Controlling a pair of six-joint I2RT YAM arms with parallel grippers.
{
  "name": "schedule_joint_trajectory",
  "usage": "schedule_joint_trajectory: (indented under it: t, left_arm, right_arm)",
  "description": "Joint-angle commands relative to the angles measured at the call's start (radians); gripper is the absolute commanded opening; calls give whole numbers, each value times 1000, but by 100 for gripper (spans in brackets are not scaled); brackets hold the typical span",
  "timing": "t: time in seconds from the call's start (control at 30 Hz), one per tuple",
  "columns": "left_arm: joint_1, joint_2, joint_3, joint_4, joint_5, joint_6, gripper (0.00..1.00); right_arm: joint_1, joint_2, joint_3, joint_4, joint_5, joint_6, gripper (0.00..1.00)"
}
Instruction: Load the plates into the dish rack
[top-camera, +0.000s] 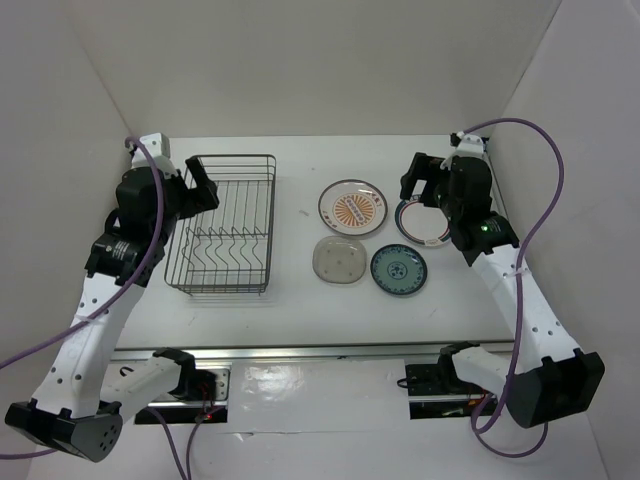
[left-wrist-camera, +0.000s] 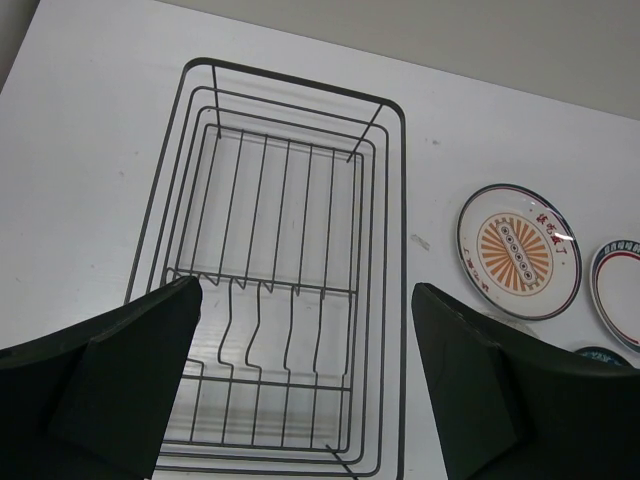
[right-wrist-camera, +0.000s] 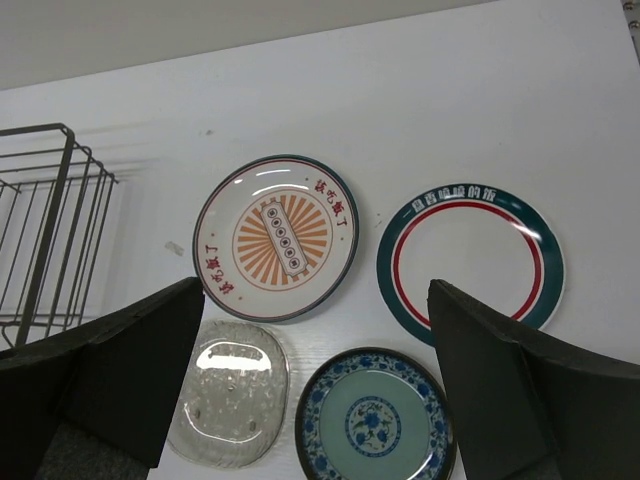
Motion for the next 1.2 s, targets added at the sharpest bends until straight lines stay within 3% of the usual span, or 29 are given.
schedule_joint_trajectory:
  t: [0.0, 0.1, 0.13, 0.23, 0.3, 0.43, 0.7, 0.93, 1.17]
  left_arm:
    - [-3, -4, -1, 42, 29, 20, 100]
    - [-3, 5, -1, 42, 41, 20, 100]
    - [-3, 5, -1, 42, 50, 20, 100]
    - [-3, 5, -1, 42, 61, 20, 100]
    - [-3, 5, -11, 42, 82, 20, 100]
    - [-3, 5, -11, 42, 92, 20, 100]
    - [-3, 15, -11, 42, 92, 20, 100]
    - [-3, 15, -11, 52, 110, 20, 100]
    - [-3, 15, -11, 52, 121, 20, 100]
  right_arm:
    - [7, -13, -11, 74, -13, 25, 100]
    - [-45, -31, -93, 133, -133, 126, 100]
    - [-64, -31, -138, 226, -247, 154, 100]
    - [-109, -85, -383, 488, -355, 304, 100]
    - [-85, -99, -504, 585, -325, 370, 100]
    - [-36, -57, -597, 688, -262, 421, 100]
    - [59, 163, -577, 870, -187, 455, 98]
    - [79, 323, -487, 870, -103, 475, 93]
    - [80, 374, -410, 792, -10, 506, 92]
